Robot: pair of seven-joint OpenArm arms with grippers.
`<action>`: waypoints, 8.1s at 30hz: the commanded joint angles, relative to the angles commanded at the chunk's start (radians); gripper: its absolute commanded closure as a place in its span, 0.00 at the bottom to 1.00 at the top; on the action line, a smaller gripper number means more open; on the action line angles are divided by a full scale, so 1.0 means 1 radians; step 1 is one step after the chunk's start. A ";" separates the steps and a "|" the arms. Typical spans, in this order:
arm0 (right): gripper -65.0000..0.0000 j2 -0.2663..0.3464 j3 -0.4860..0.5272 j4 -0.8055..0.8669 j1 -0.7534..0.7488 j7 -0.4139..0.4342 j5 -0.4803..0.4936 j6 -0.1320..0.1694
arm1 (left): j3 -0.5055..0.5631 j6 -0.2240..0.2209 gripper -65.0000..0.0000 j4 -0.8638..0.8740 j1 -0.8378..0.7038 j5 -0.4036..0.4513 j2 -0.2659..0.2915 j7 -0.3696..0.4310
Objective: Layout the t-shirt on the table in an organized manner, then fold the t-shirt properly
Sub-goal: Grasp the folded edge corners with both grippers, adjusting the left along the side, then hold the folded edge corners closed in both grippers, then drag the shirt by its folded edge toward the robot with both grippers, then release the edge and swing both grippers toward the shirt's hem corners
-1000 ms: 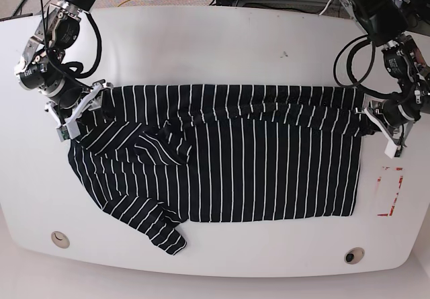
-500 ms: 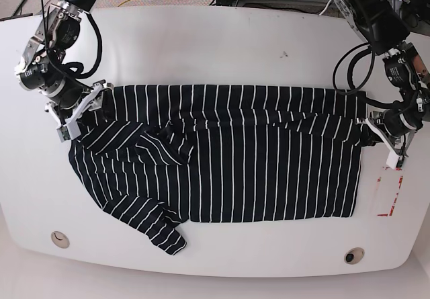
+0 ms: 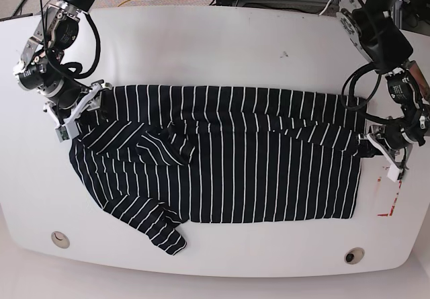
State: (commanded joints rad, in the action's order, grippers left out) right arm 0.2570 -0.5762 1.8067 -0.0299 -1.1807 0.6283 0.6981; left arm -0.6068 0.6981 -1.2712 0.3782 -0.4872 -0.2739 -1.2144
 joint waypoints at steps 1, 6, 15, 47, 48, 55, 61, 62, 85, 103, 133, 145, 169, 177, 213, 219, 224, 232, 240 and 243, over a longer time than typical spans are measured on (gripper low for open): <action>0.46 0.000 0.000 0.000 0.000 0.000 0.002 0.000 | 0.000 0.000 0.91 0.009 0.000 0.000 -0.006 0.000; 0.46 0.000 0.000 0.002 -0.002 0.000 0.006 0.000 | 0.000 0.000 0.64 0.023 -0.006 0.000 -0.034 0.000; 0.46 0.002 -0.021 0.002 -0.003 0.000 0.003 0.000 | -0.002 0.000 0.45 0.018 -0.006 0.000 -0.081 0.000; 0.46 0.215 0.009 -0.549 0.000 0.417 -0.002 0.000 | 0.006 0.000 0.44 -0.428 -0.310 -0.192 -0.091 0.000; 0.46 0.222 0.011 -0.560 0.000 0.425 -0.002 0.000 | 0.006 0.000 0.44 -0.439 -0.315 -0.192 -0.091 0.000; 0.46 0.249 0.009 -0.565 0.000 0.430 -0.003 0.000 | 0.006 0.000 0.44 -0.456 -0.328 -0.192 -0.091 0.000; 0.46 0.269 0.009 -0.568 0.000 0.437 -0.014 0.000 | 0.006 0.000 0.44 -0.456 -0.341 -0.192 -0.091 0.000; 0.46 0.267 0.009 -0.569 0.000 0.453 -0.043 0.000 | 0.006 0.000 0.44 -0.456 -0.341 -0.193 -0.091 0.000; 0.46 0.152 0.008 -0.601 0.002 0.551 -0.278 0.000 | 0.008 0.000 0.44 -0.456 -0.365 -0.218 -0.091 -0.002; 0.92 0.153 0.008 -0.690 -0.003 0.582 -0.275 0.000 | 0.005 0.000 0.44 -0.371 -0.356 -0.163 -0.086 0.003; 0.92 0.146 0.006 -0.640 -0.018 0.582 -0.273 0.000 | 0.150 0.000 0.36 0.005 -0.336 0.147 -0.017 0.347; 0.92 0.146 0.006 -0.635 -0.020 0.582 -0.273 0.000 | 0.150 0.000 1.00 0.003 -0.342 0.201 -0.005 0.330; 0.92 0.057 -0.193 -0.348 -0.290 0.451 -0.273 0.000 | 0.146 0.000 1.00 -0.365 -0.663 0.133 -0.003 0.172; 0.92 -0.009 -0.278 -0.229 -0.402 0.417 -0.278 0.000 | 0.147 0.000 1.00 -0.450 -0.776 0.117 -0.005 0.172; 0.36 -0.031 -0.325 -0.117 -0.477 0.417 -0.273 0.000 | 0.143 0.000 0.44 -0.578 -0.885 0.115 -0.069 0.172; 0.36 -0.031 -0.344 0.000 -0.479 0.348 -0.278 0.000 | 0.084 0.000 0.43 -0.609 -0.858 0.110 -0.078 0.091; 0.36 -0.031 -0.427 0.155 -0.465 0.212 -0.273 0.000 | 0.009 0.000 0.43 -0.644 -0.766 0.058 -0.110 -0.023; 0.36 0.023 -0.442 0.213 -0.350 0.103 -0.281 0.000 | -0.034 0.000 0.43 -0.667 -0.542 0.000 -0.161 -0.132; 0.36 0.041 -0.319 0.210 -0.150 0.078 -0.313 0.000 | 0.054 0.000 0.43 -0.657 -0.284 0.002 -0.121 -0.130; 0.36 0.049 -0.261 0.206 -0.072 0.051 -0.367 0.000 | 0.100 0.000 0.43 -0.647 -0.224 0.002 -0.097 -0.129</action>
State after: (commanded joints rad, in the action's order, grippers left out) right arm 0.3061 -0.8370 2.0123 -0.1020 -1.1301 0.2616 0.6981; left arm -0.5071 0.6981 -1.9187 0.1542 -0.4856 -0.3705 -1.3433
